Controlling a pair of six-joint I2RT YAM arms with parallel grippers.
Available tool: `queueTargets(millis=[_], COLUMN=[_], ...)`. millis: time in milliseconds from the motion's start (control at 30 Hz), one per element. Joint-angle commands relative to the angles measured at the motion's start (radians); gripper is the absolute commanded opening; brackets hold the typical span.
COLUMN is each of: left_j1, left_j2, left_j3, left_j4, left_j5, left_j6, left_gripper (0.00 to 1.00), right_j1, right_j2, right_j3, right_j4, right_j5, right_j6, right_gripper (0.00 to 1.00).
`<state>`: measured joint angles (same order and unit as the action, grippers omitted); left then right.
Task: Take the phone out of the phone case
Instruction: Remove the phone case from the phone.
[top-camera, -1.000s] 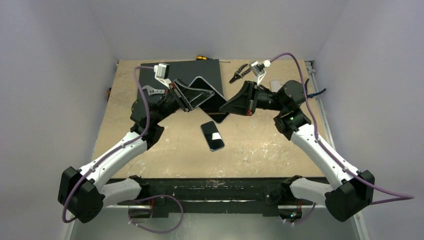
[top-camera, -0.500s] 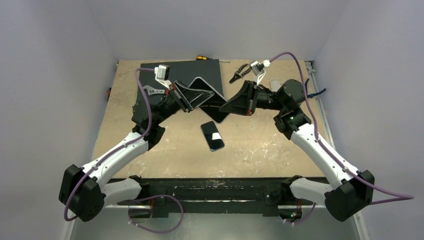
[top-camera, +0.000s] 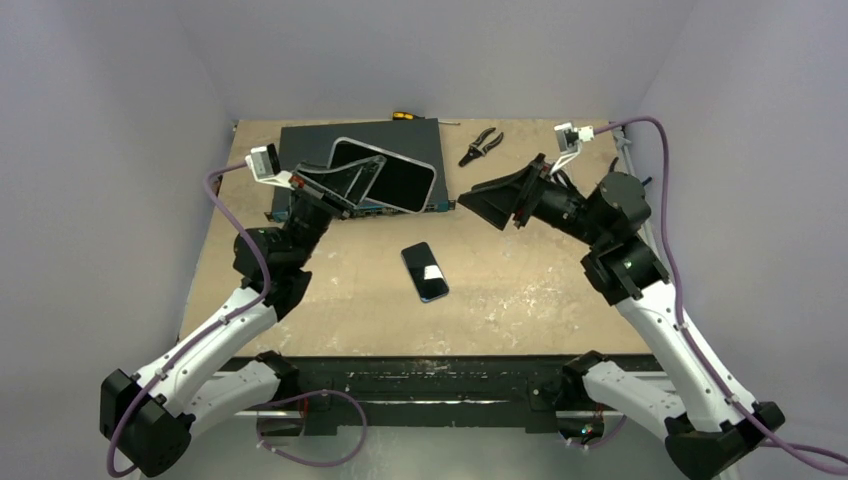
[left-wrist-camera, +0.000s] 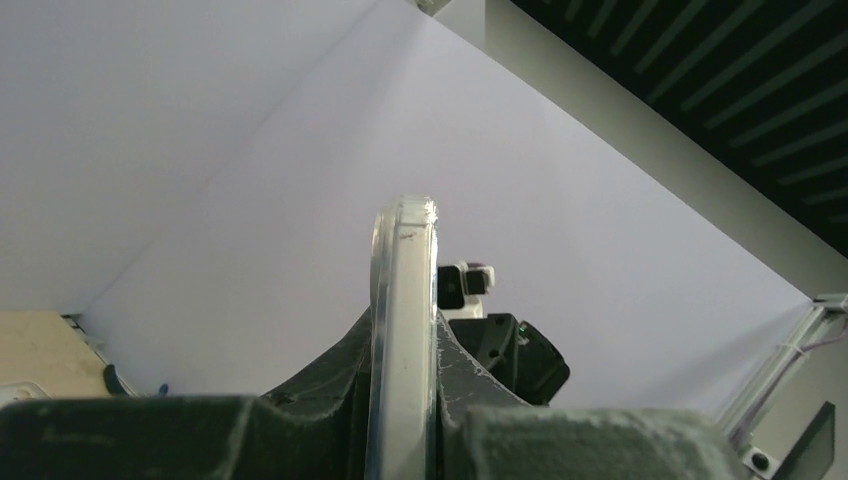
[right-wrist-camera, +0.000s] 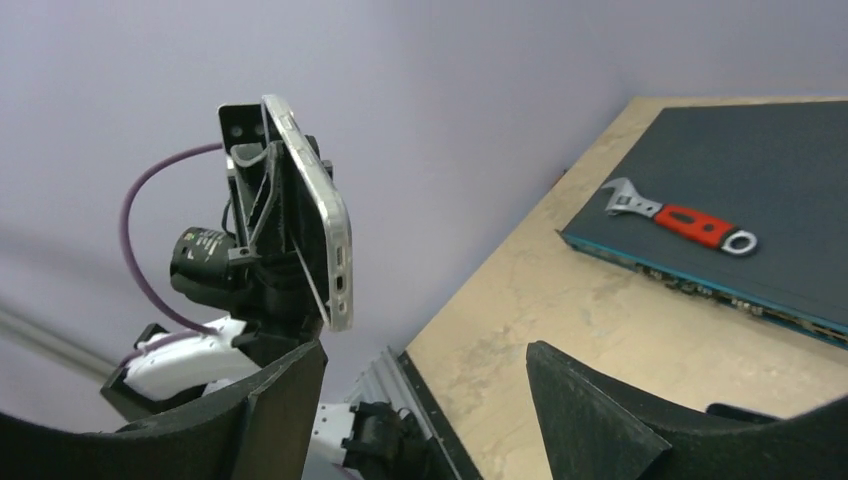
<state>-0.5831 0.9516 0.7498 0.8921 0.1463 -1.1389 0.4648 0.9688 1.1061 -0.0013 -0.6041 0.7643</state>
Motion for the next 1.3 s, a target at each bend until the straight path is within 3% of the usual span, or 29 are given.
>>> queueTargets(millis=[0,167,267,367,600,967,1267], left_j1=[-0.008,-0.034,-0.067,-0.089,-0.096,-0.100,-0.106], left_j2=[-0.019,-0.025,-0.024,-0.020,-0.012,-0.010,-0.008], left_j3=[0.057,0.070,0.083,0.085,0.085,0.079,0.080], left_j4=[0.024,-0.053,-0.122,-0.135,-0.135,-0.138,-0.128], left_j5=[-0.140,-0.211,-0.265,-0.305,-0.314,-0.323,-0.324], left_j6=[0.084,0.122,0.143,0.160,0.174,0.193,0.202], left_gripper=[0.00,0.00,0.00,0.00,0.00,0.00,0.00], right_j1=[0.008,0.096,0.167,0.172,0.172,0.176,0.189], right_j2=[-0.053,-0.025,0.034,0.074,0.121,0.091,0.130], right_j3=[-0.030,0.023,0.075,0.082,0.092,0.070,0.079], right_j4=[-0.029,-0.040,-0.078,-0.049,-0.018,0.024,0.013], right_j5=[0.223,0.385,0.490,0.495,0.475,0.486,0.450], right_j6=[-0.020,-0.028,-0.053,-0.036,-0.019,0.003,0.007], right_gripper=[0.77,0.76,0.71,0.64,0.58,0.65,0.57])
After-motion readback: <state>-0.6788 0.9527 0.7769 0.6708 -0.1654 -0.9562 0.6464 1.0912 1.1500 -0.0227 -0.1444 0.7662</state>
